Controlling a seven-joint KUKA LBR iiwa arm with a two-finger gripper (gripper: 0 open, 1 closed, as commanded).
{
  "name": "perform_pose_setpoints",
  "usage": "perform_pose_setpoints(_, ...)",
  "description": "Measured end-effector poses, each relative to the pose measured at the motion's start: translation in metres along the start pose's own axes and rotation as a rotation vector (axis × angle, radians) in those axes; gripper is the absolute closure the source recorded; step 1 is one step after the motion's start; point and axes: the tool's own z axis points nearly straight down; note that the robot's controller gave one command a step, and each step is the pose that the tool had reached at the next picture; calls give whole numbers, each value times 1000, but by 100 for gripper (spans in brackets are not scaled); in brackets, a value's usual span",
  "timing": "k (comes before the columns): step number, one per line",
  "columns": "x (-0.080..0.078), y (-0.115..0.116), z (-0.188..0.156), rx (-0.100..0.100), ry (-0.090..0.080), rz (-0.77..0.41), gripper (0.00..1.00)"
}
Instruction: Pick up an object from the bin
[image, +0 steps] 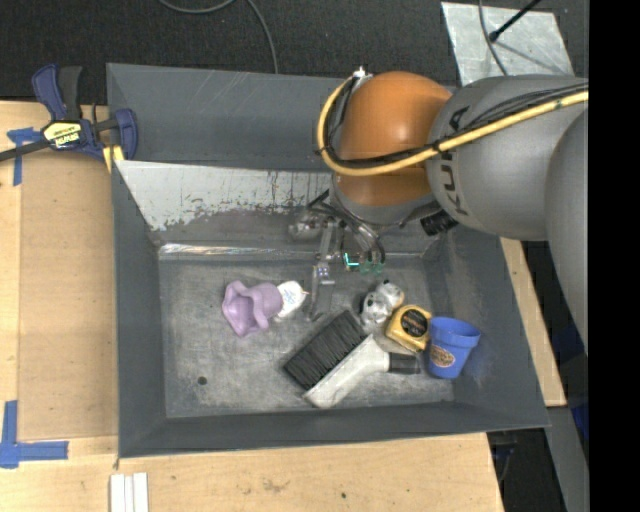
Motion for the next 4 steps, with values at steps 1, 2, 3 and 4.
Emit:
perform_pose_setpoints(1, -2, 0, -5, -1, -8, 1, 0)
perform_pose_setpoints(2, -7, 7, 37, -2, -17, 50, 0)
perform_pose_setpoints(3, -4, 8, 80, -5, -29, 73, 100)
perform_pose_setpoints(4, -4, 8, 80, -5, -29, 74, 100)
